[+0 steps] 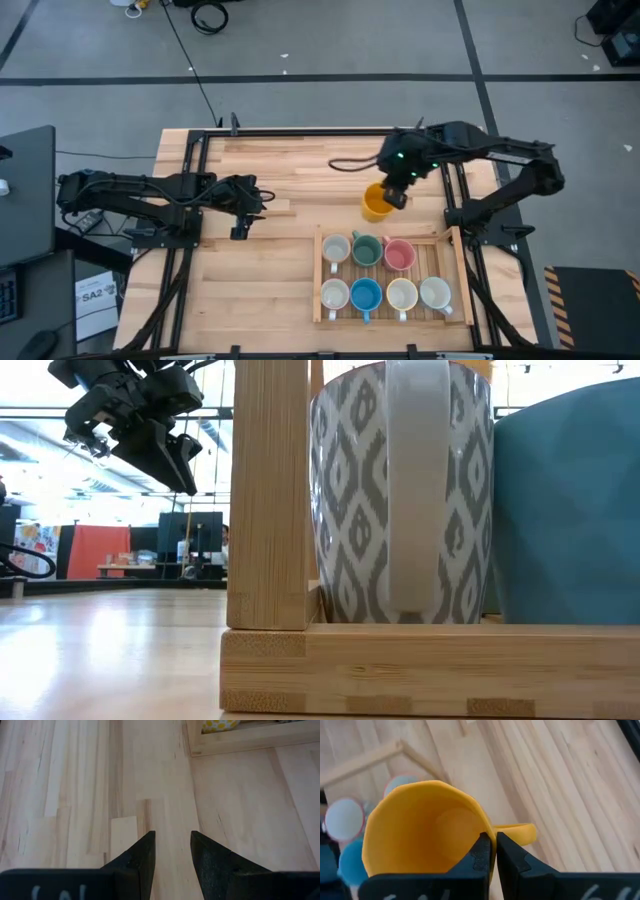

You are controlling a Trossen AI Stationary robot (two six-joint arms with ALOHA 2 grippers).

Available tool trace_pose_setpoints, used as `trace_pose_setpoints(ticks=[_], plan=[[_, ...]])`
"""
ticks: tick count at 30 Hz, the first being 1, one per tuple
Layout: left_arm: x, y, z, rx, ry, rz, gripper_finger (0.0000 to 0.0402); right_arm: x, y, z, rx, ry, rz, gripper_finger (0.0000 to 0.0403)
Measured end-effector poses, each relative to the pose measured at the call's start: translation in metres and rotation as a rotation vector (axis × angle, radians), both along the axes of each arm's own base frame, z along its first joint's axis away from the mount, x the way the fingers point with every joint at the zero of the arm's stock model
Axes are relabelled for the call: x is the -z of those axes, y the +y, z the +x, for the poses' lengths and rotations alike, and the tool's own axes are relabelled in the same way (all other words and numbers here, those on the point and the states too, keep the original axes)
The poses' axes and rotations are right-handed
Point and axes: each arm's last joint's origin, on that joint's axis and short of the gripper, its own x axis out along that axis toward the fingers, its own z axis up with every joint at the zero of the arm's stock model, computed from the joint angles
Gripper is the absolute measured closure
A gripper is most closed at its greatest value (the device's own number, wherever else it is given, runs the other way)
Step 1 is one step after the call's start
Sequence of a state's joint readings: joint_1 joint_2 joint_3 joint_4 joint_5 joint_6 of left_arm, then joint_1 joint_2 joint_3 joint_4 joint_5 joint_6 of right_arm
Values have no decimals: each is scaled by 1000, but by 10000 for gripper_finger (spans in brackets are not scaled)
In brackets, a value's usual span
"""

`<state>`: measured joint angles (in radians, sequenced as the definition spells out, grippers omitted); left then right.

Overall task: Place coffee mugs
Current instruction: Put the yellow mug on the shelf

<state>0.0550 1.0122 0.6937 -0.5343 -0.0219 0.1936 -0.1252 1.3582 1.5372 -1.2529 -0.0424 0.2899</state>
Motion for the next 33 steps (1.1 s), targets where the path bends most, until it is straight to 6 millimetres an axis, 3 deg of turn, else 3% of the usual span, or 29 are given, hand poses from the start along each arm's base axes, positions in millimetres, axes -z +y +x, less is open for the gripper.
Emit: trace_pose_setpoints(ticks=[12, 33], plan=[[0, 0, 0, 0, 0, 0, 271, -5, 45, -50, 100, 212, -51, 382], [0, 0, 0, -6, 1, -5, 271, 42, 95, -64, 98, 390, -14, 381]])
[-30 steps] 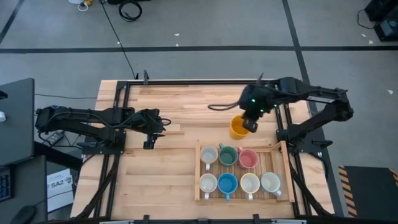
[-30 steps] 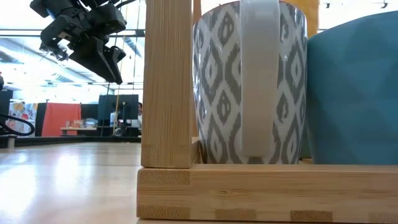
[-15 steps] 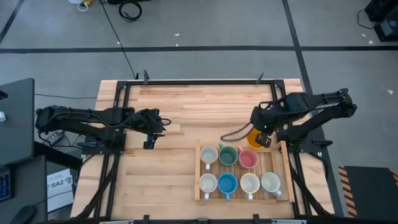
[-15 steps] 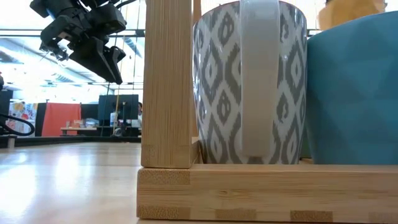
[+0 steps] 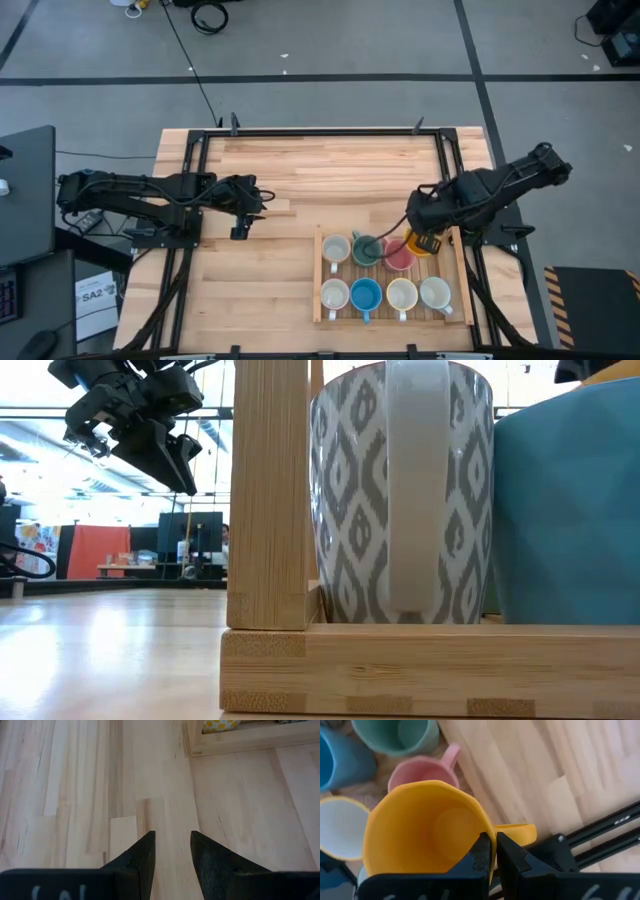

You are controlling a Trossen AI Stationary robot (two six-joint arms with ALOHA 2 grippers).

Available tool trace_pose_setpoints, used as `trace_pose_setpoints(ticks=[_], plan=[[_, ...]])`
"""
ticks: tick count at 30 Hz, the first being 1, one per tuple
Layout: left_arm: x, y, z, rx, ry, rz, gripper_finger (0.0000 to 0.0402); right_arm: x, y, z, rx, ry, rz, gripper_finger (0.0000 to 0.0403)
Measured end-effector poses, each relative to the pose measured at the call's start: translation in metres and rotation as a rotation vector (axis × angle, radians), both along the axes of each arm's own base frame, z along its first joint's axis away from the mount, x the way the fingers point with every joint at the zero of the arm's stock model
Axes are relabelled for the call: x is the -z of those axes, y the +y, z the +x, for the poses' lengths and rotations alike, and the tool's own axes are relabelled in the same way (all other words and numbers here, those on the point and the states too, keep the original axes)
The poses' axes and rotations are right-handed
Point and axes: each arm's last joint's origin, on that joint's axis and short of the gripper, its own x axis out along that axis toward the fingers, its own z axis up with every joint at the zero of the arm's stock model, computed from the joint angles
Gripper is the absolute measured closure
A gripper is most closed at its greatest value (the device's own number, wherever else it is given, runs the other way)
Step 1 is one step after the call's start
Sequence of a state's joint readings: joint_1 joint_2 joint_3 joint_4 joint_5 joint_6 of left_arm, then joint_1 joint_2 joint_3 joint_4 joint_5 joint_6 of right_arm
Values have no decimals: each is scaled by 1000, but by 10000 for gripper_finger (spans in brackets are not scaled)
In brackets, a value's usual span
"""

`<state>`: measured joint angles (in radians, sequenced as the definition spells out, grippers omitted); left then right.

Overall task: Place coffee mugs
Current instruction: Put the yellow mug on the shelf

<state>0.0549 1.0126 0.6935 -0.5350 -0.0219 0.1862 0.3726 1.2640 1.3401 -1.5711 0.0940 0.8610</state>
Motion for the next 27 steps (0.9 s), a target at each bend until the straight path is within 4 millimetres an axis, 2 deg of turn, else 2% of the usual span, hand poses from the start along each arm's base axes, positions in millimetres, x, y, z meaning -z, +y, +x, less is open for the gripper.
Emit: trace_pose_setpoints(ticks=[5, 15, 27], plan=[[0, 0, 0, 0, 0, 0, 271, 3, 9, -5, -8, 12, 9, 381], [0, 0, 0, -1, 0, 0, 271, -7, 14, -25, 67, -52, 57, 381], [0, 0, 0, -1, 0, 0, 271, -3, 29, -25, 16, -23, 52, 381]])
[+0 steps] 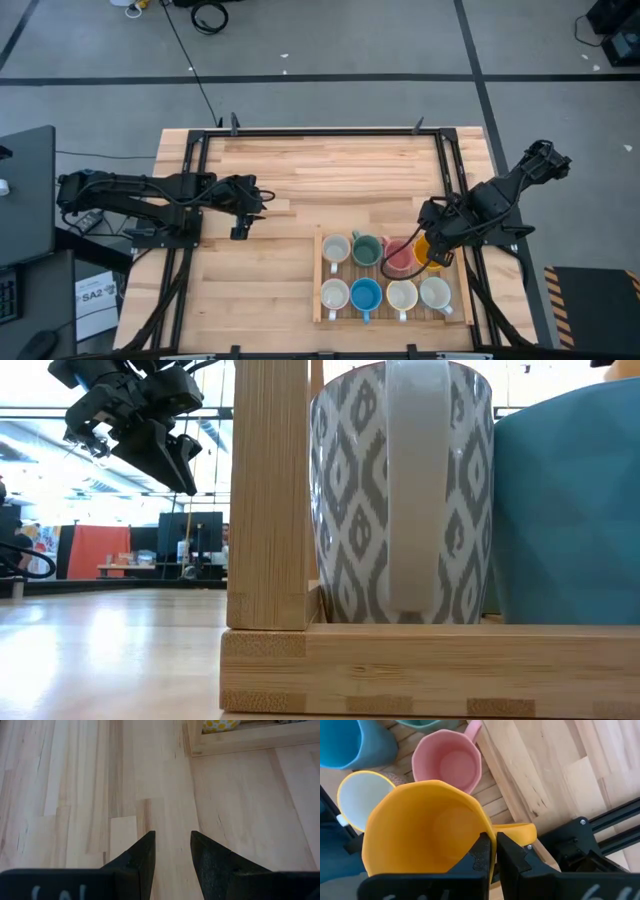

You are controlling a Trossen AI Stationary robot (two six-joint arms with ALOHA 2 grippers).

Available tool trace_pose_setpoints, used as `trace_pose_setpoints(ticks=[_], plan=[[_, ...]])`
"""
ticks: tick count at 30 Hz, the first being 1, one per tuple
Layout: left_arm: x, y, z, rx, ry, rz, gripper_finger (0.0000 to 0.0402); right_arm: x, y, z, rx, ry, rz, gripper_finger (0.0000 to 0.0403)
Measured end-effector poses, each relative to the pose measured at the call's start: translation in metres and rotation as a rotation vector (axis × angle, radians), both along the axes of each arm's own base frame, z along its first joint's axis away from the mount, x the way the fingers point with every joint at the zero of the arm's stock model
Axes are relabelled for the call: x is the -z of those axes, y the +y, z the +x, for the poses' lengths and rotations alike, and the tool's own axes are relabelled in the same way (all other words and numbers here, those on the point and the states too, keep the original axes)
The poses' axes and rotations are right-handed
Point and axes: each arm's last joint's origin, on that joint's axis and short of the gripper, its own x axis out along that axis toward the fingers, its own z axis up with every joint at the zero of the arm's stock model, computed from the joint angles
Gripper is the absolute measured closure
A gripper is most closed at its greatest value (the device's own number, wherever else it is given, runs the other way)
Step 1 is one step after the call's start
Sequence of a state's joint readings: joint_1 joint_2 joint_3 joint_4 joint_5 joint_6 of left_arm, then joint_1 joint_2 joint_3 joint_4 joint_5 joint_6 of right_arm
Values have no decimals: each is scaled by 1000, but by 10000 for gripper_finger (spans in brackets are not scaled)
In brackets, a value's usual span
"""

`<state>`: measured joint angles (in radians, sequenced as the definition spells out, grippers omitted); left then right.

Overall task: Place coffee mugs
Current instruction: Put the yellow mug on the shelf

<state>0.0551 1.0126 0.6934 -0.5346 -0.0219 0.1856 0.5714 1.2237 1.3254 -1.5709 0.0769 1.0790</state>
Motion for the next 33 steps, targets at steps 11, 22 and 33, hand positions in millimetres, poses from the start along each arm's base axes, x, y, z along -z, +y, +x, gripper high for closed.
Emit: trace_pose_setpoints(ticks=[11, 22, 33], plan=[[0, 0, 0, 0, -2, 0, 271, 28, 1, -3, 10, 108, -42, 381], [-2, 0, 2, 0, -25, 1, 271, 53, -1, -5, -7, 167, -93, 380], [-2, 0, 3, 0, -35, 2, 271, 67, 0, 0, -13, 115, -113, 380]])
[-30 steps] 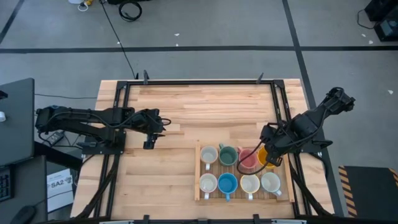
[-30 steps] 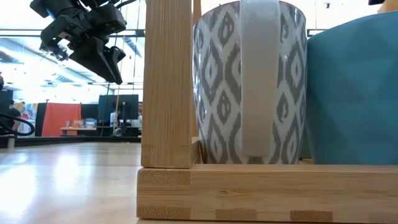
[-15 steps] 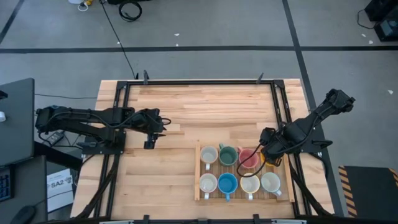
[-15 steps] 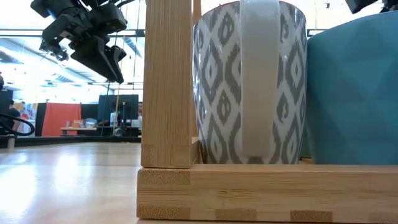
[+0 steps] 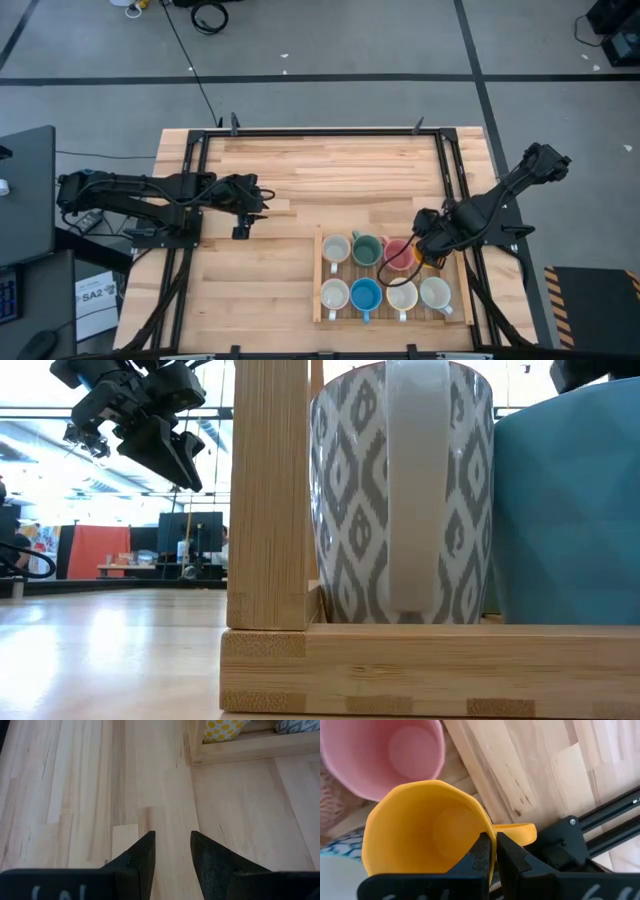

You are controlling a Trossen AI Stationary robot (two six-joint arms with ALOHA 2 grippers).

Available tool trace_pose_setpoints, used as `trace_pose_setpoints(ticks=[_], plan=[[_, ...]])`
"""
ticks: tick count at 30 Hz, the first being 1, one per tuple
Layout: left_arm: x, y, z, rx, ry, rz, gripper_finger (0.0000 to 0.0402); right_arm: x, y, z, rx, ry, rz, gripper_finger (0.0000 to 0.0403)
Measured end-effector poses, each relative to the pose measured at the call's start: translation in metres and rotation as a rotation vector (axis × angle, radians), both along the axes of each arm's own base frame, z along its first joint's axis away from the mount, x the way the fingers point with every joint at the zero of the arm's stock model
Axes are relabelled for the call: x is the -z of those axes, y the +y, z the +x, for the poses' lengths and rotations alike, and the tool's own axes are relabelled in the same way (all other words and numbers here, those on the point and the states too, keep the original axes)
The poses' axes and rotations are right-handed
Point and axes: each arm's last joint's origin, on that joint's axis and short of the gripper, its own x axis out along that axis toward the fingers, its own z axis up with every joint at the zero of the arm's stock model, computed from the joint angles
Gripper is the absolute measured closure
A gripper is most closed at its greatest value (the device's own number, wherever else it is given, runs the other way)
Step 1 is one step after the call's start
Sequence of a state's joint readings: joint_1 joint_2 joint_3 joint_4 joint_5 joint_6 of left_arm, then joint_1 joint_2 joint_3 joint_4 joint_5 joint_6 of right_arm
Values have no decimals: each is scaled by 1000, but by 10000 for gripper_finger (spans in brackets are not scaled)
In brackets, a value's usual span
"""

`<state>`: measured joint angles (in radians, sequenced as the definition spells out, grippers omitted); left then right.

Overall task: Place coffee mugs
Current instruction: Put the yellow mug on the shelf

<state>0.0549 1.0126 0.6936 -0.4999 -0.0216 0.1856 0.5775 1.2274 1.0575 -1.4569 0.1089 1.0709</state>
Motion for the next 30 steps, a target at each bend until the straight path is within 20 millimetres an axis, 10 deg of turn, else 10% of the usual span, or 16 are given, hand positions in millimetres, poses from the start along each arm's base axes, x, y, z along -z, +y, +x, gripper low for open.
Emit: trace_pose_setpoints(ticks=[30], plan=[[0, 0, 0, 0, -2, 0, 271, 42, 2, 2, -39, -7, 40, 357]])
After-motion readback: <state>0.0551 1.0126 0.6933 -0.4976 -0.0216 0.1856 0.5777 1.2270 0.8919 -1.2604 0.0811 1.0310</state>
